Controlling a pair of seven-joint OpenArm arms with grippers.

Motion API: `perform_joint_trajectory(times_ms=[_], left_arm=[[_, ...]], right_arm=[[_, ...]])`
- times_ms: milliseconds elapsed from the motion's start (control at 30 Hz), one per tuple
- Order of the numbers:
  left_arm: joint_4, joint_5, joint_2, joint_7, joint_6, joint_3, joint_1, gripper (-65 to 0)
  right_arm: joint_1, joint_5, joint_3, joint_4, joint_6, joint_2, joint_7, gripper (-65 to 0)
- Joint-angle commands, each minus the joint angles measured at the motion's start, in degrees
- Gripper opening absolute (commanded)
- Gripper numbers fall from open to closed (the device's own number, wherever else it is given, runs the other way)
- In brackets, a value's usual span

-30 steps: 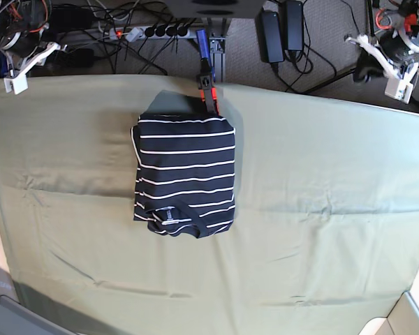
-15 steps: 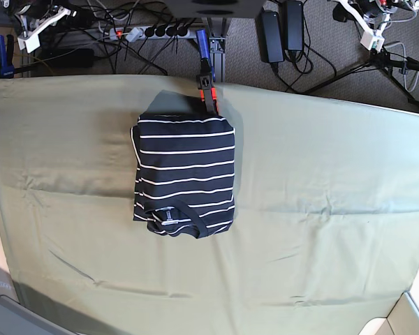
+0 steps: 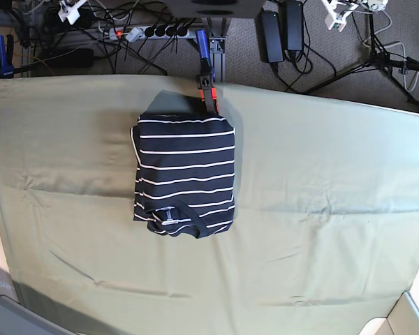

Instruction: Fold the T-shirt properly

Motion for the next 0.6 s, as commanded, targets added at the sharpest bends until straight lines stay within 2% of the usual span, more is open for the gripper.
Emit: perform_joint_trajectory(times_ms=[0,67,133,367,567], left_arm=[[-1.5,0.5,-0.6,0.5,1.0,0.8,-0.6,-63.5],[-6.0,1.1,-0.6,1.5,2.4,2.8,-3.3,-63.5],[-10.8,1.9,-0.6,2.6,2.4,4.7,-6.5,-63.5],[-25.7,2.1,-0.6,1.5,2.4,11.1,-19.0,-63.5],[-30.2,2.3,-0.6,-1.2,2.4,19.8,-26.6,-63.5]], right_arm=[[0.8,-0.6,-0.6,-1.0,-1.2,0.8,-0.2,-65.0],[3.7,-3.3,-2.5,-3.7,-3.6,0.8,-0.3,-65.0],[6.6,-5.7,-4.1,-6.3,-5.7,0.8,-1.2,-65.0],[14.1,-6.3,-7.2,-12.8,-6.0,0.8,-1.3,-65.0],[18.9,-8.2,-7.3,-16.0,-6.9,0.8,-3.1,-65.0]])
